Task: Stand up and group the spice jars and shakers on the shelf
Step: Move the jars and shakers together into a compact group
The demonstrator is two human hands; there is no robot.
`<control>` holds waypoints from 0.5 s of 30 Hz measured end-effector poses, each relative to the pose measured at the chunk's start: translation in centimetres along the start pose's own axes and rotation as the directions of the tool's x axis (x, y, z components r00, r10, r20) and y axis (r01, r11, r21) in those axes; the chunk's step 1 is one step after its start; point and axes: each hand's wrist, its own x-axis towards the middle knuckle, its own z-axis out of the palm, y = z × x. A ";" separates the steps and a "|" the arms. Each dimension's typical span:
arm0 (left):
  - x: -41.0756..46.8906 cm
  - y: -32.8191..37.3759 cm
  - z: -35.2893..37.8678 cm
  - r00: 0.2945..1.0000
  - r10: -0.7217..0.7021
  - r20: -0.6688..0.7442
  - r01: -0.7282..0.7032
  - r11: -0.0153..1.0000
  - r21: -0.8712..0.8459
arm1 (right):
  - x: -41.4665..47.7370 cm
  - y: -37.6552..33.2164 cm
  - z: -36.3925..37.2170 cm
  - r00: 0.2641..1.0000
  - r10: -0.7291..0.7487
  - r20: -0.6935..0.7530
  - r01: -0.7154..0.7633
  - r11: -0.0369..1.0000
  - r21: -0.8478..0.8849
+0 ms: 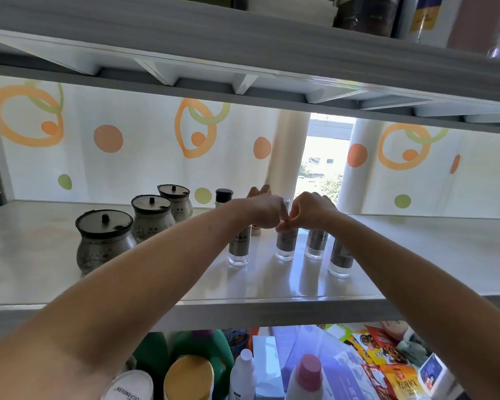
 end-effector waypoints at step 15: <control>-1.2 0.3 -0.3 1.000 -0.027 0.000 0.027 0.998 -0.056 | 0.2 0.2 -0.2 0.988 -0.048 0.144 0.032 0.993 0.111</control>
